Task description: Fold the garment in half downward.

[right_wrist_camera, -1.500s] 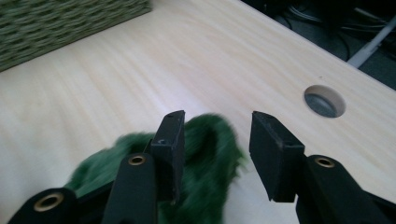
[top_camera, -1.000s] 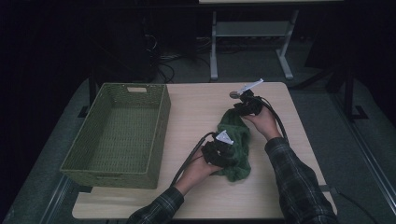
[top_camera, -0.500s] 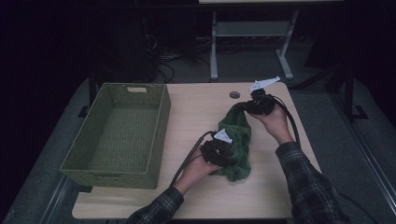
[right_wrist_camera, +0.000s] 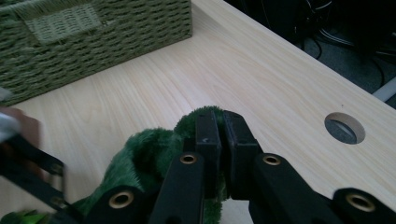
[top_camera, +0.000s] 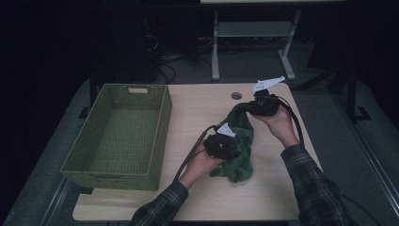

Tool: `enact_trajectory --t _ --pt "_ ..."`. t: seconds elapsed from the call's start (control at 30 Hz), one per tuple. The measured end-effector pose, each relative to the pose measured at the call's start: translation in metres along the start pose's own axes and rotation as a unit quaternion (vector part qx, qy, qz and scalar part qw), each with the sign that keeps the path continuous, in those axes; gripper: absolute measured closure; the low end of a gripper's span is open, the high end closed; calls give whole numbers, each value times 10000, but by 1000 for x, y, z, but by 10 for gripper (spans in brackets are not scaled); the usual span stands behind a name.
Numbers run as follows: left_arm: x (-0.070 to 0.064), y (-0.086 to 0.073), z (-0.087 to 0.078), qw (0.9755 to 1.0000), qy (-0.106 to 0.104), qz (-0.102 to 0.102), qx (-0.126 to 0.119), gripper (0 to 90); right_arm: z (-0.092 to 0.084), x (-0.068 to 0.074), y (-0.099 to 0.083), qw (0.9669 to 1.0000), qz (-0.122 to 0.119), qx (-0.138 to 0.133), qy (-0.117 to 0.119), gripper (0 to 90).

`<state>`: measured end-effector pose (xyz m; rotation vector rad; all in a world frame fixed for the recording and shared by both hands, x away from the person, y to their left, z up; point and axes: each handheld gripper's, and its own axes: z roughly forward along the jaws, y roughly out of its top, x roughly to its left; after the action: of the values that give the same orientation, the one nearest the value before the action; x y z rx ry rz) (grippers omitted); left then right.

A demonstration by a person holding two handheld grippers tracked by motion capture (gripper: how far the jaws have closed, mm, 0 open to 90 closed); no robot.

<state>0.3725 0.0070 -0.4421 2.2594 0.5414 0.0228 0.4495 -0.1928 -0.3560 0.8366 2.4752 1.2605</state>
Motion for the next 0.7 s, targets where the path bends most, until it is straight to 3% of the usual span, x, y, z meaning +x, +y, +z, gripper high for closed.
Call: enact_trajectory --t 0.3,0.47,0.53,0.63,0.7 --pt "6 -5 6 9997 83 -137 193 870 -25 17 -2 9997 -126 -152 141 866" --pt "7 -6 6 9997 97 -104 194 885 -43 31 -6 9993 -256 -190 185 866" --pt "6 -6 7 9996 56 -268 79 885 -49 37 -9 9993 -286 -176 179 866" --pt "6 -6 1 9997 41 -254 47 874 -55 47 -14 9992 -360 -119 118 865" --pt "4 -5 -4 9994 59 -335 -111 845 -57 54 -19 9989 -431 -130 104 865"
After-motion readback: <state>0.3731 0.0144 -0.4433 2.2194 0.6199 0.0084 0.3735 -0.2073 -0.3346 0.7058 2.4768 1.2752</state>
